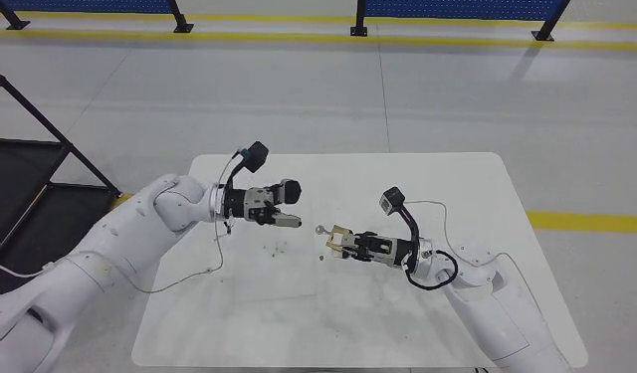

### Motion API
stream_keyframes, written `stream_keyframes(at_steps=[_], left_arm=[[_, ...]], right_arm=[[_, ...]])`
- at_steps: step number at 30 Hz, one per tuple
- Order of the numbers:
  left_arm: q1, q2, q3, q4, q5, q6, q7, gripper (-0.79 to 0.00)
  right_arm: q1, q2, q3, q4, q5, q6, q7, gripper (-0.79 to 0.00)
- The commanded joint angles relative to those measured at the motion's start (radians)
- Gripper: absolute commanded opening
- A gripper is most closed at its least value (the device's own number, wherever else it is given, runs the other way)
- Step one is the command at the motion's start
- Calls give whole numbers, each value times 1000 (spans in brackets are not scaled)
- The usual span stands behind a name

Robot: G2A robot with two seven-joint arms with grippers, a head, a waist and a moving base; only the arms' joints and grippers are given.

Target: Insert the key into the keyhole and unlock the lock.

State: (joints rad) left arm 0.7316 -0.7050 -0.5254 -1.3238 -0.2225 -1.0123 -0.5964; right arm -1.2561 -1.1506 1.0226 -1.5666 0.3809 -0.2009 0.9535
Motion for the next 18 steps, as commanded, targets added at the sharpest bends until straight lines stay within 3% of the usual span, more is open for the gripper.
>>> stream_keyframes(at_steps=[1, 5, 11, 18], left_arm=[[-35, 2, 27, 18, -279, 40, -252, 0], [-89, -1, 67, -10, -478, 230, -442, 0], [-89, -25, 92, 13, -691, 412, -624, 0], [-87, -30, 91, 33, -708, 431, -642, 0]], right_arm=[[0, 0, 0, 0, 0, 0, 0, -785], [0, 0, 0, 0, 0, 0, 0, -785], [0, 0, 0, 0, 0, 0, 0, -785], [0, 0, 0, 0, 0, 0, 0, -785]])
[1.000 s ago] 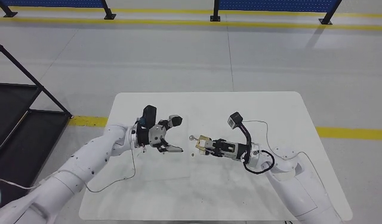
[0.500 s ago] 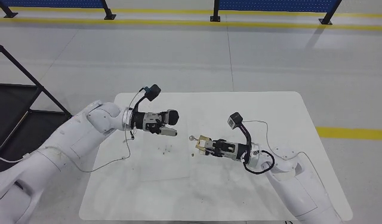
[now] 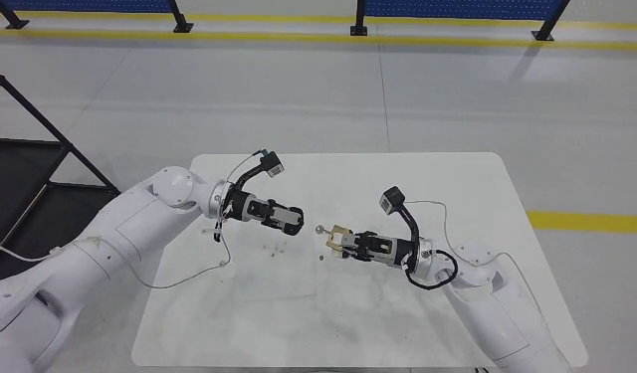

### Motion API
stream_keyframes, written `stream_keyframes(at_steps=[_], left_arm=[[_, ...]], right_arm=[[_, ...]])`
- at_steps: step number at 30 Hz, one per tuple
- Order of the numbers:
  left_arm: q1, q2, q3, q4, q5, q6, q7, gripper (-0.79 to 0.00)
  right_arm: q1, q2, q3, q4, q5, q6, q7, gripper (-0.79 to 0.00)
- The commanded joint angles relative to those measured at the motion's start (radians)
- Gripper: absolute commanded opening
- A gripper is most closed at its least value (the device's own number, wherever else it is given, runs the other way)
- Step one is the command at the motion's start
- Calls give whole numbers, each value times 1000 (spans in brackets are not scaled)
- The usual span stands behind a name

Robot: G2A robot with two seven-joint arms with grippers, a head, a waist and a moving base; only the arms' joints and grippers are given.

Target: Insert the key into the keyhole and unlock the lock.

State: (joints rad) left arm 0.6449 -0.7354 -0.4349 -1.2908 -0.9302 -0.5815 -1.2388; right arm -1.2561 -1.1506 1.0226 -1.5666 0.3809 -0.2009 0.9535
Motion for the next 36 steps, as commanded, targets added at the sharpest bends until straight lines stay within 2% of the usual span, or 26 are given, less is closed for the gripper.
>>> stream_keyframes(at_steps=[1, 3, 5, 8, 14, 19, 26, 31, 33, 36], left_arm=[[0, 0, 0, 0, 0, 0, 0, 0], [0, 0, 0, 0, 0, 0, 0, 0], [13, -1, -6, 2, 42, 0, 52, 0], [50, -3, -17, 8, 6, -23, 23, 0], [105, -15, -49, -26, -73, 15, -15, 0], [139, -40, -93, 0, -127, 39, -40, 0], [163, -92, -145, 56, -111, 78, -78, 0], [170, -131, -175, 103, -82, 100, -101, -317], [172, -145, -187, 110, -64, 108, -108, -382], [179, -161, -204, 115, -39, 120, -120, -416]], right_arm=[[0, 0, 0, 0, 0, 0, 0, -785], [0, 0, 0, 0, 0, 0, 0, -785], [0, 0, 0, 0, 0, 0, 0, -785], [0, 0, 0, 0, 0, 0, 0, -785], [0, 0, 0, 0, 0, 0, 0, -785], [0, 0, 0, 0, 0, 0, 0, -785], [0, 0, 0, 0, 0, 0, 0, -785], [0, 0, 0, 0, 0, 0, 0, -785], [0, 0, 0, 0, 0, 0, 0, -785], [0, 0, 0, 0, 0, 0, 0, -785]])
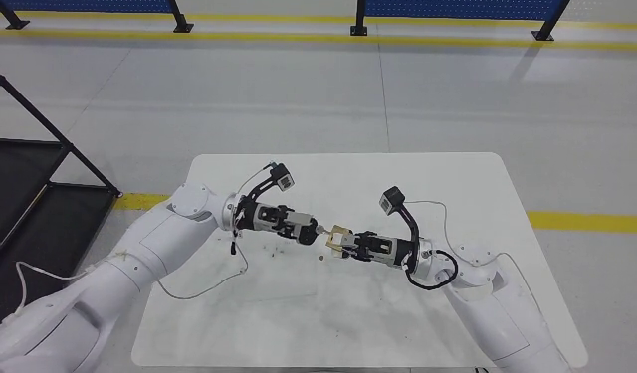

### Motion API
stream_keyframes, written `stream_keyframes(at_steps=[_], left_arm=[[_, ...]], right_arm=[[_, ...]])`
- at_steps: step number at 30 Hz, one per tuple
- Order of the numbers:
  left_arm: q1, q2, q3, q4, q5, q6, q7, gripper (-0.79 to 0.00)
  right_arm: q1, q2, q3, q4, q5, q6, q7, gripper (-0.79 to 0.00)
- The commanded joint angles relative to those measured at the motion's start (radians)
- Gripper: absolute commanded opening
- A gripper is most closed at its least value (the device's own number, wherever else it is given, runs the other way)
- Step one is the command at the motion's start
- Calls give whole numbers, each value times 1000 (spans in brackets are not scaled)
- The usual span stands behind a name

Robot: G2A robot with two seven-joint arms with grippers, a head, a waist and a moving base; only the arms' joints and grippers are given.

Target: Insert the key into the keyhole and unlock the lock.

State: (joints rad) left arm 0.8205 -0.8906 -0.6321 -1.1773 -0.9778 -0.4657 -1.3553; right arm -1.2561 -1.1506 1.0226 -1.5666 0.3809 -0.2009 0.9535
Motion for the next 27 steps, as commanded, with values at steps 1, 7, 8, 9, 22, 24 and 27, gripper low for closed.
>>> stream_keyframes(at_steps=[1, 7, 8, 9, 22, 24, 27], left_arm=[[7, -10, -13, 5, 17, 7, -7, -425], [24, -34, -44, 19, 60, 14, -14, -468], [27, -37, -49, 21, 64, 15, -15, -480], [29, -40, -53, 22, 67, 17, -17, -489], [61, -72, -120, 51, 94, 40, -40, -563], [66, -75, -131, 49, 97, 44, -43, -576], [73, -79, -147, 45, 104, 50, -50, -594]], right_arm=[[0, 0, 0, 0, 0, 0, 0, -785], [0, 0, 0, 0, 0, 0, 0, -785], [0, 0, 0, 0, 0, 0, 0, -785], [0, 0, 0, 0, 0, 0, 0, -785], [0, 0, 0, 0, 0, 0, 0, -785], [0, 0, 0, 0, 0, 0, 0, -785], [0, 0, 0, 0, 0, 0, 0, -785]])
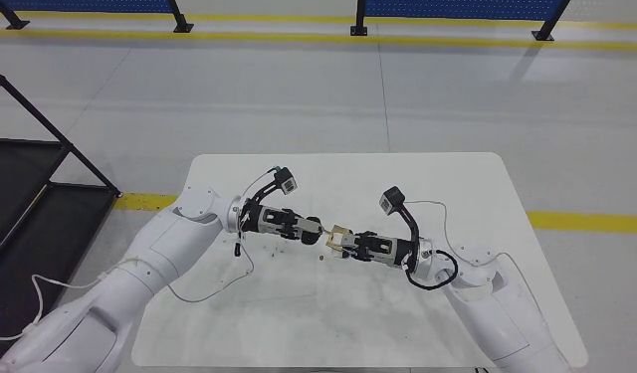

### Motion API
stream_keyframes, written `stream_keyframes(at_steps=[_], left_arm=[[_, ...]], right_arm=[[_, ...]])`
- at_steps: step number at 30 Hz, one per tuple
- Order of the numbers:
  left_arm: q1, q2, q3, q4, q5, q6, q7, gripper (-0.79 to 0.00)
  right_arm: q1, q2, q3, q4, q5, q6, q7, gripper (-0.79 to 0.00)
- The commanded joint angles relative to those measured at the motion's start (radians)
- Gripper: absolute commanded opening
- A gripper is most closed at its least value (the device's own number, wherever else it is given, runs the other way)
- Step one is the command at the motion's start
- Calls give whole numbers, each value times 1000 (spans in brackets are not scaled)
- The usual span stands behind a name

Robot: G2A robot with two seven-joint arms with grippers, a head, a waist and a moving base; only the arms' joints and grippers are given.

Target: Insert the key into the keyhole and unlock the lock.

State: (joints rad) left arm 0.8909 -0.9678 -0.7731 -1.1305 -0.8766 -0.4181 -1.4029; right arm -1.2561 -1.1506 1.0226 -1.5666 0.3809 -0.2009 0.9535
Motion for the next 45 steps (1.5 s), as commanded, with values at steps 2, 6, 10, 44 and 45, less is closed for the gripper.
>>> stream_keyframes(at_steps=[2, 6, 10, 44, 45], left_arm=[[7, -3, -16, -2, 10, 5, -5, -616], [15, -8, -35, -2, 18, 11, -11, -653], [20, -12, -49, -2, 29, 18, -18, -699], [12, -56, -73, 14, 75, 44, -44, -785], [11, -56, -74, 14, 78, 44, -44, -785]], right_arm=[[0, 0, 0, 0, 0, 0, 0, -785], [0, 0, 0, 0, 0, 0, 0, -785], [0, 0, 0, 0, 0, 0, 0, -785], [0, 0, 0, 0, 0, 0, 0, -785], [0, 0, 0, 0, 0, 0, 0, -785]])
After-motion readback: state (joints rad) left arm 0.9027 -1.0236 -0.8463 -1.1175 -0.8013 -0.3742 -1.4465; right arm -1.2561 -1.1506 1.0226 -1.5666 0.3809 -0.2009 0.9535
